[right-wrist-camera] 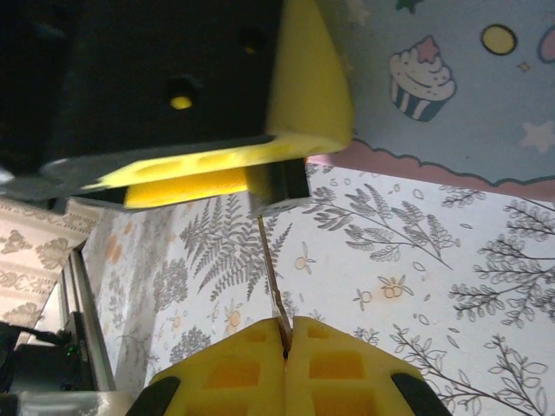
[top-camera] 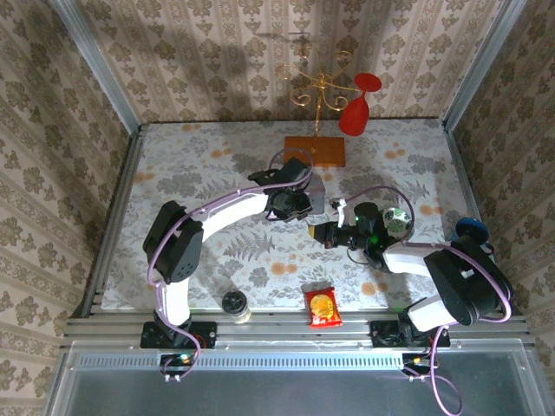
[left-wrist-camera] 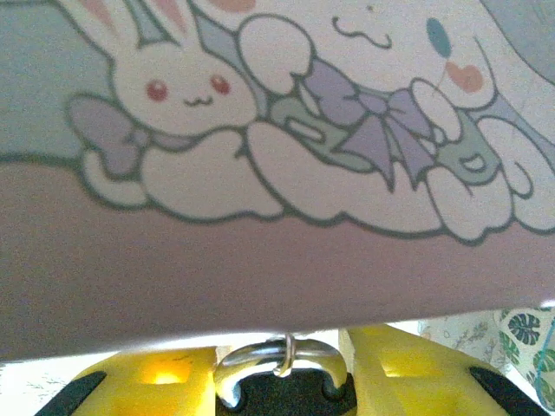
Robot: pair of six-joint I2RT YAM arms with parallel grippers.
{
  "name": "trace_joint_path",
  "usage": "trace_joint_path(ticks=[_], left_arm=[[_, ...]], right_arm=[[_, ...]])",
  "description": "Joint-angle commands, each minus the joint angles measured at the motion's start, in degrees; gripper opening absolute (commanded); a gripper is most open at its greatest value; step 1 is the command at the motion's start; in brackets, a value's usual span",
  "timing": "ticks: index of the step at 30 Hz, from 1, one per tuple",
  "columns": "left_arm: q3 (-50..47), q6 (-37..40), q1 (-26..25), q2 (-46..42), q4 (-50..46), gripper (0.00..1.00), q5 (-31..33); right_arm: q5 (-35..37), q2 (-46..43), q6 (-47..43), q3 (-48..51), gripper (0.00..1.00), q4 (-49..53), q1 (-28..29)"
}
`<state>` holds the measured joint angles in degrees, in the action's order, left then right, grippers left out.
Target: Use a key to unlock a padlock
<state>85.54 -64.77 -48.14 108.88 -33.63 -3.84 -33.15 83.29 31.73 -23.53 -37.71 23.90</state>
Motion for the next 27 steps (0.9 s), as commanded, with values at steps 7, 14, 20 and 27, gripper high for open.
trace_joint_path(ticks=[7, 14, 20, 27], left_arm=[[1.11, -1.49, 0.91, -3.67, 0.44, 0.00, 1.65], [0.40, -2.81, 0.81, -4.02, 2.31, 0.00, 0.94], [0.24, -3.25, 0.86, -4.10, 3.02, 0.00, 0.50], [0.11, -3.09, 0.86, -3.85, 3.39, 0.00, -0.29]], right_arm=[[-7.56, 2.52, 0.51, 0.57, 0.00, -7.39, -2.19], [-8.05, 6.88, 2.84, 0.55, 0.00, -12.30, -2.19], [-7.83, 10.60, 4.55, 0.42, 0.00, -16.54, -2.19], [-7.09, 11.90, 4.84, 0.47, 0.00, -18.35, -2.21]])
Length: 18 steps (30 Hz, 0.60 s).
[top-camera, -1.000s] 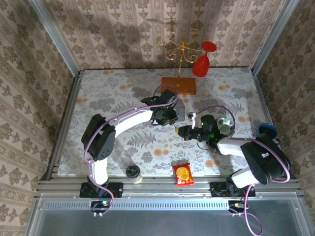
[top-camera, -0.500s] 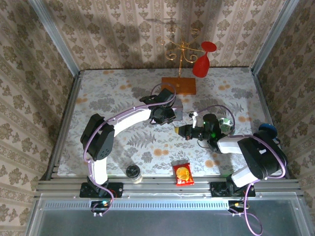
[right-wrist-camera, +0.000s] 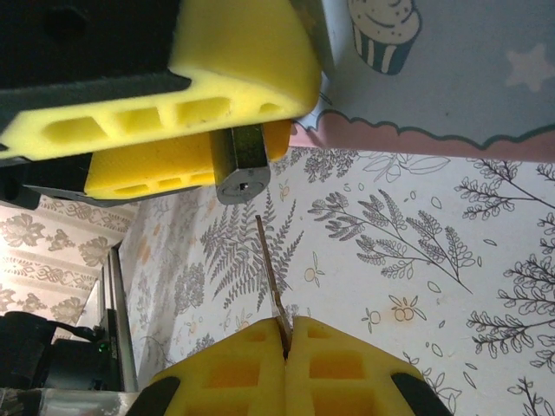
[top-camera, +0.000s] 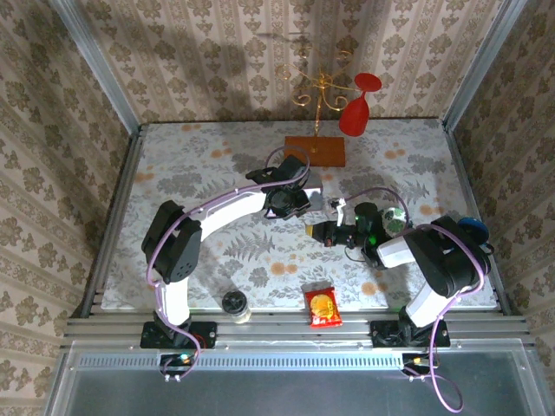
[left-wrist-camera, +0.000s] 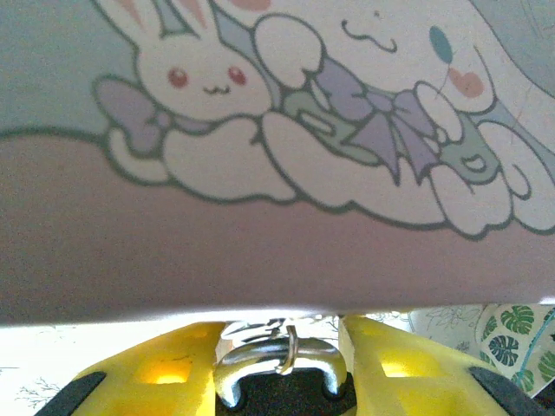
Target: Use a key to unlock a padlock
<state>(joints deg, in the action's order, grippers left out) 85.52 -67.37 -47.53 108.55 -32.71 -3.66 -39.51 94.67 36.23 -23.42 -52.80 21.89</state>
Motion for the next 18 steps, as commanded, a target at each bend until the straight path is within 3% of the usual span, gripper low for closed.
trace_joint_path(ticks=[1, 18], left_arm=[[0.13, -0.39, 0.33, -3.53, 2.48, 0.00, -0.63], [-1.40, 0.27, 0.51, -4.84, 3.62, 0.00, -1.52]], right_arm=[[-0.69, 0.59, 0.33, 0.35, 0.00, -3.53, -0.27], [0.39, 0.07, 1.04, 1.00, 0.00, -5.55, -0.81]])
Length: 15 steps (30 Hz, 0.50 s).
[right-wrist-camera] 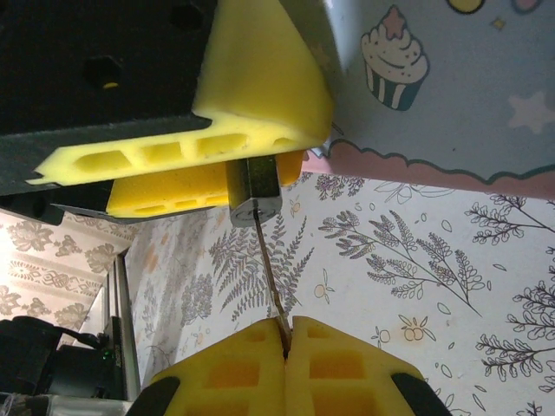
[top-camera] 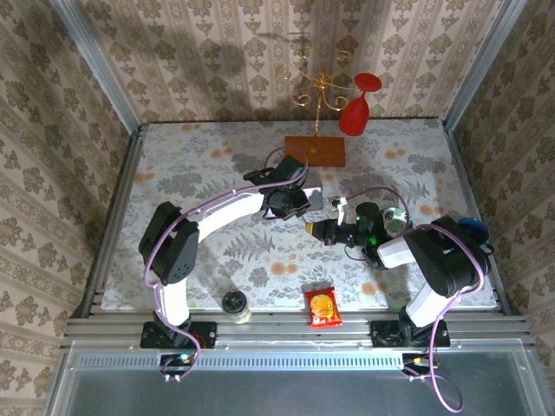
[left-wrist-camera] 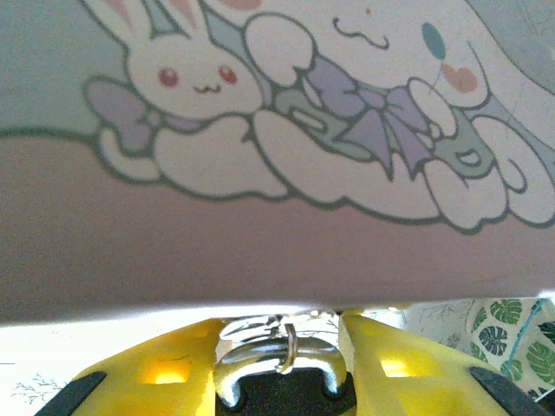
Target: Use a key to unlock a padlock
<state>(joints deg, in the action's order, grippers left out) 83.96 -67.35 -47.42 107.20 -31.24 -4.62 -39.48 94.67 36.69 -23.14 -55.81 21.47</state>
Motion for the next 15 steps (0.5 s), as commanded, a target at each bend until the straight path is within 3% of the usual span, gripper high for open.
trace_joint_path(ticks=[1, 15], left_arm=[[0.07, 0.27, 0.44, -3.54, 2.15, 0.00, -0.56], [-0.03, 0.17, 0.31, -2.96, 2.94, 0.00, -1.71]], right_arm=[[0.53, 0.07, 0.64, 0.77, 0.00, -2.68, -0.47], [0.16, -0.11, 1.43, 0.11, 0.00, -3.33, -0.74]])
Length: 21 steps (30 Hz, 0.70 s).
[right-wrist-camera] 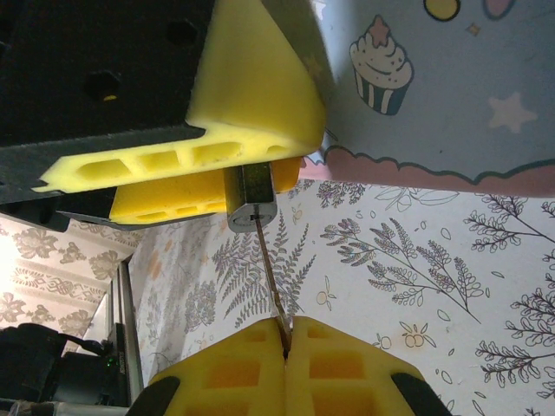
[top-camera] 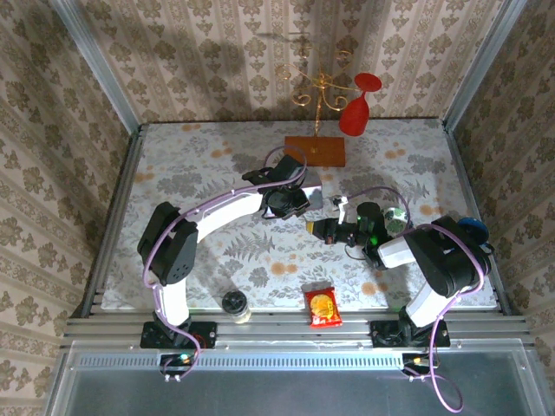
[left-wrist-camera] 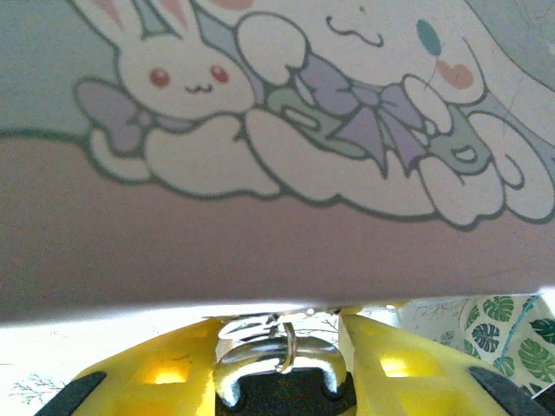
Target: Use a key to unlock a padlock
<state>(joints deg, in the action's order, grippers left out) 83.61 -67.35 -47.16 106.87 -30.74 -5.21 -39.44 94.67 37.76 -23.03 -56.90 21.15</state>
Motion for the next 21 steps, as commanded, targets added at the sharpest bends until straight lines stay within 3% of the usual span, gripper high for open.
trace_joint_path(ticks=[1, 15, 21], left_arm=[[0.32, 0.19, 0.05, -2.59, 2.44, 0.00, -1.12], [0.67, 0.51, -0.12, -2.10, 2.94, 0.00, -1.55], [0.67, 0.90, -0.28, -1.62, 2.97, 0.00, -2.17]], right_arm=[[0.00, -0.02, 0.47, 0.00, 0.00, -2.45, -0.40], [-1.25, 0.66, 1.30, 0.27, 0.00, -3.73, -0.14], [-3.09, 2.91, 5.87, -1.91, 0.00, -5.76, -0.23]])
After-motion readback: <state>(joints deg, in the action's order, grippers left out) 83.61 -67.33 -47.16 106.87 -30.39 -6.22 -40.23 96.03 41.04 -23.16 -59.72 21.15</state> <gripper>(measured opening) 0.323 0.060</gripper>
